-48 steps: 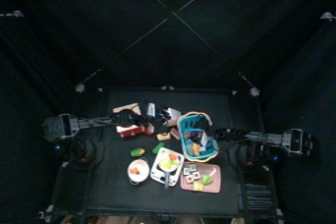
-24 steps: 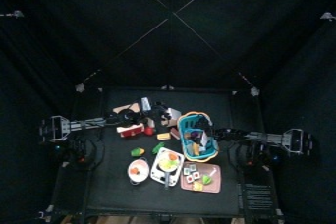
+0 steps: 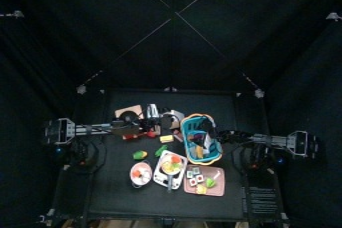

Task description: Grab knife sharpener

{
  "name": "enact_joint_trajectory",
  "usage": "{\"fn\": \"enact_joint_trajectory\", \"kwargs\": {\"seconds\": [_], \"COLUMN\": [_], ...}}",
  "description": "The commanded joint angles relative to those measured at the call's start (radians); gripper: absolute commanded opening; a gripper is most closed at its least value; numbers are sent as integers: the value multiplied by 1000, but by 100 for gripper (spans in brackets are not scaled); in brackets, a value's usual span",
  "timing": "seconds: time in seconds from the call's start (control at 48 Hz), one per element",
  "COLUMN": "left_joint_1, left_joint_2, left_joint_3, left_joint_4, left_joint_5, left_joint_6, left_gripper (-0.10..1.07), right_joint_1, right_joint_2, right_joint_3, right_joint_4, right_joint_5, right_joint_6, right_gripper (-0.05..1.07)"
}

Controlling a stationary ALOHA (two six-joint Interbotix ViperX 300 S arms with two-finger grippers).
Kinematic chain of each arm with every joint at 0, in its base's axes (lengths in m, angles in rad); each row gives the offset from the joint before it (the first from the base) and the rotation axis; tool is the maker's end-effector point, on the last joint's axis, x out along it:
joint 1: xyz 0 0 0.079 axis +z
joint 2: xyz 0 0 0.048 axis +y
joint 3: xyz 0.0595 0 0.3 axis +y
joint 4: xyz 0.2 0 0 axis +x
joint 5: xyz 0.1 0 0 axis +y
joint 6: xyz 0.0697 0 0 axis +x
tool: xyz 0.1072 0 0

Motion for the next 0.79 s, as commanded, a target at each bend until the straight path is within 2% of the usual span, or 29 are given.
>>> {"fn": "enact_joint_trajectory", "kwargs": {"seconds": [0.0,0.167,0.271,0.354,0.542,0.771], "left_joint_1": [29,87,127,149,158,153], "left_joint_2": [-11,-14,-15,-17,-15,-17], "left_joint_3": [0,64,89,104,133,144], "left_joint_4": [-92,-117,-169,-167,-153,-155], "left_joint_5": [-69,-160,-199,-236,-302,-328], "left_joint_6": [74,187,195,202,218,219], "left_gripper": [77,77,77,77,77,77], "right_joint_1": [3,2,2,2,0,0], "right_joint_2": [-8,-8,-8,-6,-3,0], "right_joint_3": [-25,-23,-23,-25,-25,-26], "right_joint_4": [-2,-3,-2,-2,0,0], "right_joint_5": [-2,-2,-2,0,-2,-2], "right_joint_6": [-2,-2,-2,-2,-2,-2], "right_gripper": [100,100,100,100,100,100]}}
